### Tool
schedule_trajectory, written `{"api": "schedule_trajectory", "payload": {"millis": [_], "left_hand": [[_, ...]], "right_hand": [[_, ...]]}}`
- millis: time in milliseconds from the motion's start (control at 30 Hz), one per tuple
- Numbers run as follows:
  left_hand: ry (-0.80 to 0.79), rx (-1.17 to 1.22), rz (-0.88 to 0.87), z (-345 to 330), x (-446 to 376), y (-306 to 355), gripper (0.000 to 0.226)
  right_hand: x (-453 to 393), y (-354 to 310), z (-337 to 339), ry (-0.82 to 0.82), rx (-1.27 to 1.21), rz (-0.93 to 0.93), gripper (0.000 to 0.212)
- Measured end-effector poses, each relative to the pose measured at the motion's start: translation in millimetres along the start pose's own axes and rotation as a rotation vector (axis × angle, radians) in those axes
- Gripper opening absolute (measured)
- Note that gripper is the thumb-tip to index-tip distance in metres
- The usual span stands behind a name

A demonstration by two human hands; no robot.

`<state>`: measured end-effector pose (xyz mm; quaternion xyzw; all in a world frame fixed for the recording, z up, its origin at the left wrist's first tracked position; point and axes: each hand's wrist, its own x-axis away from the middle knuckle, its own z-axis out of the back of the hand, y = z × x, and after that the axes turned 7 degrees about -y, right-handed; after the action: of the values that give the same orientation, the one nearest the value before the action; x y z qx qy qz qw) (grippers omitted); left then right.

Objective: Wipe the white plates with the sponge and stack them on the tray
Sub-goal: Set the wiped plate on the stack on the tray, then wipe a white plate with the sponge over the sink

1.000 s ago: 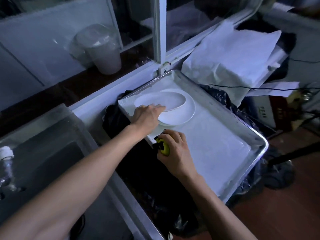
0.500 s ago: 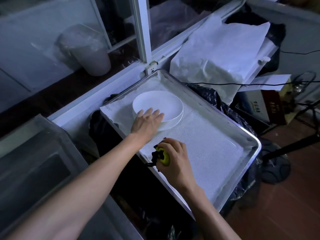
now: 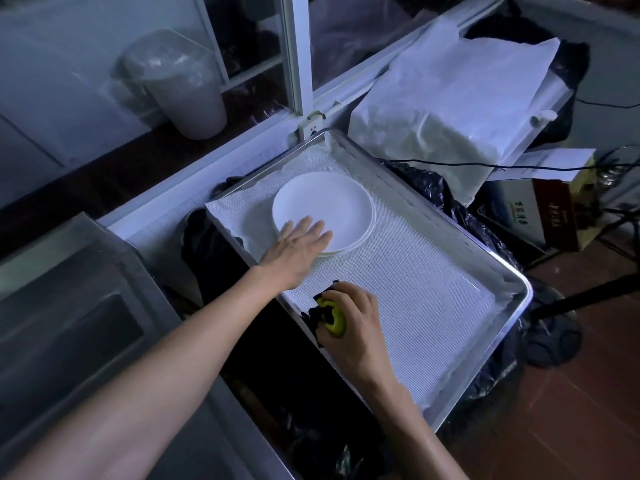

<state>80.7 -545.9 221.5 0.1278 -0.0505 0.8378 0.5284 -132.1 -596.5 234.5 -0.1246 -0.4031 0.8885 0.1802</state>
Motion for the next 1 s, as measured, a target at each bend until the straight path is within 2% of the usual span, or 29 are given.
{"api": "schedule_trajectory", "payload": {"millis": [200, 367, 467, 633, 833, 1000], "left_hand": [[0.012, 0.003, 0.027, 3.9, 8.1, 3.7, 0.063], [0.29, 0.153, -0.008, -1.9, 64.6, -5.3, 0.039], [0.412, 0.238, 0.09, -18.1, 123.9, -19.9, 0.033], [0.379, 0.445, 0.341, -69.2, 237.1, -46.5, 0.021], [0.307, 0.511, 0.502, -121.5, 382.2, -57.6, 0.016], [0.245, 0.51, 0.694, -161.1, 474.6, -66.3, 0.037]], "right_hand": [[11.5, -8.6, -2.7, -0.013, 0.002, 0.004, 0.043], [19.0, -26.8, -15.7, -0.053, -0.024, 0.024, 0.045], [23.1, -44.8, -31.8, -0.107, -0.012, 0.073, 0.048], [36.4, -84.8, -71.1, -0.209, 0.046, 0.172, 0.052], [68.3, -141.4, -148.6, -0.373, 0.103, 0.323, 0.05], [97.9, -183.2, -219.0, -0.513, 0.15, 0.43, 0.053]]}}
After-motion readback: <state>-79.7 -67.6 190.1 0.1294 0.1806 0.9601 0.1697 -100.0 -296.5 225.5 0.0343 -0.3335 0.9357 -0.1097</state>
